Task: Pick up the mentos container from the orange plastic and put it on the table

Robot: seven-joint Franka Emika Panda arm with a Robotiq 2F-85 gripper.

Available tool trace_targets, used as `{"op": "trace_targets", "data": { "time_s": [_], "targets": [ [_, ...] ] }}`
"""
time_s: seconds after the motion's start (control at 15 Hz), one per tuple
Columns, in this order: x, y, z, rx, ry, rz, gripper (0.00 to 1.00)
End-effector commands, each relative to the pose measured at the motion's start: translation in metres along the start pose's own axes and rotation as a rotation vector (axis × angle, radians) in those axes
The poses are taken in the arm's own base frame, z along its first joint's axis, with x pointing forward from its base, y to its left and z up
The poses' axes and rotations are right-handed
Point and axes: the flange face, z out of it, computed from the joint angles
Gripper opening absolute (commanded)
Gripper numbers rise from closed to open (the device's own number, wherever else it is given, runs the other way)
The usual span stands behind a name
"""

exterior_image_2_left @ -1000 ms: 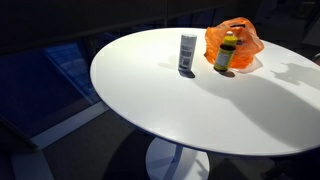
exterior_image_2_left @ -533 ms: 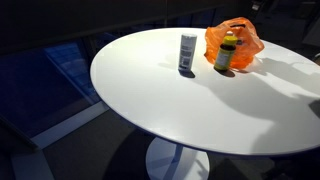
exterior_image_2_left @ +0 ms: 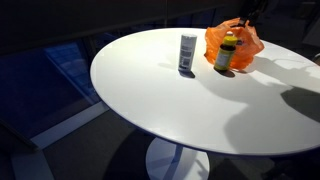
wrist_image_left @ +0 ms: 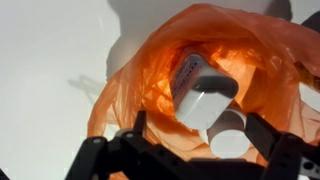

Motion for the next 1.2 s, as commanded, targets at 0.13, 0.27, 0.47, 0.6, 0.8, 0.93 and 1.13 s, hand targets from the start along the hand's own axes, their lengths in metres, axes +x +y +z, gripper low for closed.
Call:
{"op": "trace_targets", "data": {
  "time_s": [0.13, 0.27, 0.47, 0.6, 0.8, 0.93, 1.13],
  "targets": [
    [0.009, -0.013, 0.022, 0.003, -0.010, -0.018, 1.00],
    [0.009, -0.014, 0.029, -0.003, -0.018, -0.017, 0.75],
    [0.008, -0.012, 0.025, -0.005, -0.022, -0.012, 0.56],
    [0.007, -0.012, 0.013, -0.009, -0.016, -0.011, 0.40],
    [0.003, -0.015, -0.016, -0.017, 0.014, -0.021, 0.23],
    [0.001, -0.019, -0.037, -0.017, 0.029, -0.025, 0.22],
    [-0.003, -0.030, -0.072, -0.014, 0.047, -0.047, 0.22]
  ]
}}
